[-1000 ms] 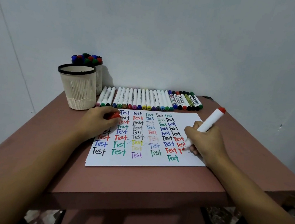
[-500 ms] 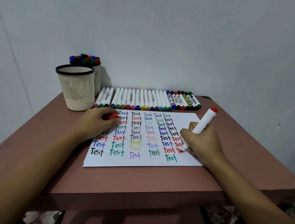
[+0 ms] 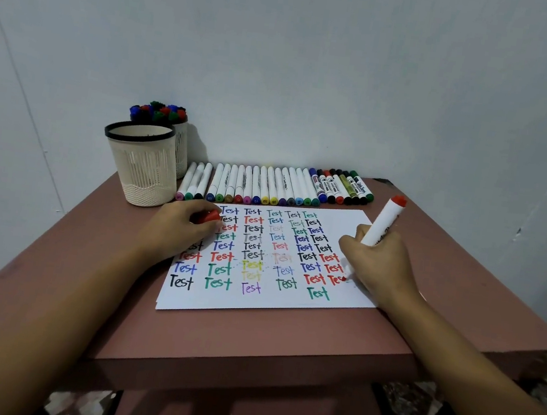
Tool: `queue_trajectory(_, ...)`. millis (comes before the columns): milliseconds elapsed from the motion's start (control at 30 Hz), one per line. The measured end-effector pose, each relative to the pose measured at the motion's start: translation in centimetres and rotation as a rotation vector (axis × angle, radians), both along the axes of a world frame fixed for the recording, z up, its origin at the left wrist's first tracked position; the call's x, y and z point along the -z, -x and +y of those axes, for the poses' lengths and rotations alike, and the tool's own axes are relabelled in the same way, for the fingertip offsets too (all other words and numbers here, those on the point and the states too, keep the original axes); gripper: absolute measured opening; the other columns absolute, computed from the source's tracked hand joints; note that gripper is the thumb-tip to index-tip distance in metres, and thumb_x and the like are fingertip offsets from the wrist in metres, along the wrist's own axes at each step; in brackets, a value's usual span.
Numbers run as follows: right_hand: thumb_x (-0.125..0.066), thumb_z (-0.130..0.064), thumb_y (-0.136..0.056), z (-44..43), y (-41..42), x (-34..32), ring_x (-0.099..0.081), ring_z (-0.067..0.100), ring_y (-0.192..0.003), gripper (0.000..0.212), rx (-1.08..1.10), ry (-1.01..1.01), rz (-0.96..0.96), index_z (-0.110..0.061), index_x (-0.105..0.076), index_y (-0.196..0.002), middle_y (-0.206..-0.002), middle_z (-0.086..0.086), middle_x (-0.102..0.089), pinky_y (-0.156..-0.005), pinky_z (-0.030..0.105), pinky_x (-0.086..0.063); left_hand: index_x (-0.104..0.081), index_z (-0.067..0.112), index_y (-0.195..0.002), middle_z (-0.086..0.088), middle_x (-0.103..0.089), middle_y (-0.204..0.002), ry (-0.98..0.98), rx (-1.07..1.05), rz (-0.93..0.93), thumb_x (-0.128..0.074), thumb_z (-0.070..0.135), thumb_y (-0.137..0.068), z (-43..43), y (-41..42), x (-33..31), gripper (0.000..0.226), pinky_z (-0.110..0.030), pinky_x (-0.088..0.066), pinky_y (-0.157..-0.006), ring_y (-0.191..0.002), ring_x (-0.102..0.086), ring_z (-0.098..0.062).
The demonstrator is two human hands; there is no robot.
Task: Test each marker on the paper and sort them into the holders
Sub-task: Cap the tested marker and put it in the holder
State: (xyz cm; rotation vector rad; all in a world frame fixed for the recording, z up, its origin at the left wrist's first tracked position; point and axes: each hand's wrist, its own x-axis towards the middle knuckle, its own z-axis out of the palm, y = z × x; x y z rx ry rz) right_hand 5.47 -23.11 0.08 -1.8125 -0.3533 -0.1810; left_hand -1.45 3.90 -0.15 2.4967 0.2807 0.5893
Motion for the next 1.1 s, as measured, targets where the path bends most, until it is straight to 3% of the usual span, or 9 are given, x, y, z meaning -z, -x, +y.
queue_trajectory(300, -0.058, -0.005, -0.08, -0.04, -0.23, 0.13, -0.046, 0.023, -0.058, 0.036, 0.072, -0.048, 0.015, -0.015, -0.034, -0.054, -0.057, 0.007, -0.038, -0.05, 0.025, -0.042, -0.059, 0.016, -0.122, 0.004, -0.05, -0.099, -0.015, 0.002, -0.007, -0.062, 0.032, -0.086, -0.19, 0.07, -0.16, 0.04, -0.024, -0.04, -0.08, -0.093, -0.049, -0.011)
queue_trajectory(433, -0.056, -0.002, -0.081, 0.02, -0.03, 0.03, -0.043, 0.017, -0.053, 0.038, 0.048, -0.017, 0.003, -0.014, -0.033, -0.054, -0.056, 0.006, -0.037, -0.039, 0.014, -0.037, -0.058, 0.016, -0.124, -0.001, -0.056, -0.107, -0.01, 0.008, 0.004, -0.062, 0.033, -0.087, -0.15, 0.03, -0.19, 0.041, -0.025, -0.041, -0.08, -0.095, -0.049, -0.012)
queue_trajectory(567, -0.053, 0.0, -0.084, 0.09, -0.12, 0.04, -0.037, 0.004, -0.038, 0.041, 0.025, -0.002, 0.027, -0.016, -0.033, -0.051, -0.04, -0.01, -0.034, -0.04, 0.016, -0.031, -0.058, 0.016, -0.124, -0.004, -0.058, -0.113, -0.011, 0.007, 0.007, -0.062, 0.033, -0.087, -0.1, 0.11, -0.09, 0.041, -0.025, -0.041, -0.081, -0.094, -0.049, -0.011)
queue_trajectory(667, -0.052, 0.0, -0.085, 0.15, -0.2, -0.04, -0.04, 0.0, -0.033, 0.041, 0.021, -0.009, 0.041, -0.016, -0.034, -0.051, -0.031, -0.013, -0.035, -0.036, 0.011, -0.028, -0.058, 0.016, -0.124, -0.003, -0.058, -0.111, -0.018, 0.011, 0.004, -0.061, 0.034, -0.087, -0.11, 0.08, -0.12, 0.041, -0.024, -0.04, -0.079, -0.094, -0.049, -0.011)
queue_trajectory(833, -0.055, -0.003, -0.082, 0.02, -0.34, 0.09, -0.038, 0.013, -0.05, 0.039, 0.047, -0.057, 0.03, -0.016, -0.033, -0.052, -0.049, -0.004, -0.034, -0.043, 0.019, -0.035, -0.058, 0.016, -0.124, -0.005, -0.06, -0.114, -0.026, 0.014, 0.0, -0.061, 0.032, -0.088, -0.05, 0.08, -0.08, 0.04, -0.024, -0.041, -0.081, -0.094, -0.05, -0.011)
queue_trajectory(900, -0.056, -0.002, -0.081, 0.06, -0.23, 0.16, -0.038, 0.015, -0.051, 0.04, 0.035, -0.048, 0.021, -0.016, -0.032, -0.051, -0.049, -0.004, -0.033, -0.047, 0.022, -0.034, -0.058, 0.015, -0.124, -0.006, -0.061, -0.116, -0.031, 0.015, -0.001, -0.061, 0.032, -0.088, -0.07, 0.04, -0.05, 0.04, -0.024, -0.041, -0.081, -0.095, -0.05, -0.011)
queue_trajectory(1000, -0.054, 0.0, -0.081, 0.09, -0.31, 0.18, -0.037, 0.013, -0.048, 0.04, 0.049, -0.054, 0.029, -0.016, -0.032, -0.052, -0.049, -0.005, -0.033, -0.041, 0.018, -0.034, -0.058, 0.015, -0.124, -0.007, -0.06, -0.117, -0.041, 0.016, -0.006, -0.06, 0.031, -0.088, -0.18, 0.06, -0.07, 0.039, -0.024, -0.04, -0.081, -0.094, -0.049, -0.011)
queue_trajectory(1100, -0.054, -0.004, -0.082, 0.04, -0.83, 0.12, -0.039, 0.015, -0.053, 0.033, 0.088, -0.125, 0.106, -0.015, -0.035, -0.057, -0.057, 0.002, -0.037, -0.049, 0.022, -0.039, -0.058, 0.015, -0.124, -0.007, -0.061, -0.116, -0.046, 0.009, -0.01, -0.059, 0.03, -0.089, -0.21, 0.05, -0.03, 0.038, -0.024, -0.039, -0.08, -0.093, -0.049, -0.011)
